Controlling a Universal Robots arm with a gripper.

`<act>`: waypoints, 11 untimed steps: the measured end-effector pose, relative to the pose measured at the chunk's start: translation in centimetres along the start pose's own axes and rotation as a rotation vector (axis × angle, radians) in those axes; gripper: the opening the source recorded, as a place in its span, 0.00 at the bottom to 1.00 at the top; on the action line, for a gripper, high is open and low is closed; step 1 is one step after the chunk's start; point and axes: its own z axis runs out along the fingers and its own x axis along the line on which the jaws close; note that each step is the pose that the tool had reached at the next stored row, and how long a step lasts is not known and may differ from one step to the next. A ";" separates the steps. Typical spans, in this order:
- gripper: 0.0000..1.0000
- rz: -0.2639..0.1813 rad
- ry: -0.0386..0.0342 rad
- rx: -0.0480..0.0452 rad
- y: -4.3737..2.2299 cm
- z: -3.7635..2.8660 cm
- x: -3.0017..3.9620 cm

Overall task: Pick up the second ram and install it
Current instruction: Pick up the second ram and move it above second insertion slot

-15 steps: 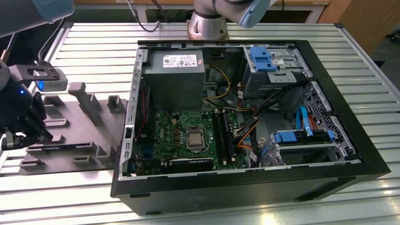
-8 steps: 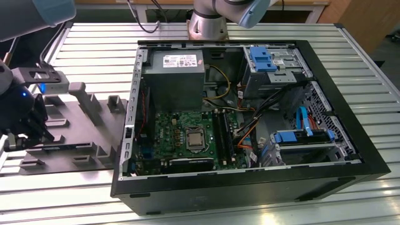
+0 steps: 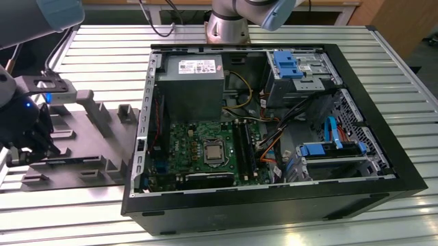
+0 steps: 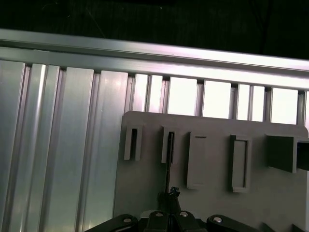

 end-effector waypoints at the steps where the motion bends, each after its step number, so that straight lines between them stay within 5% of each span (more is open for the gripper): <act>1: 0.11 0.000 0.0000 -0.0001 0.00 0.06 0.00; 11: 0.11 0.000 0.0001 -0.0002 -0.02 0.52 0.01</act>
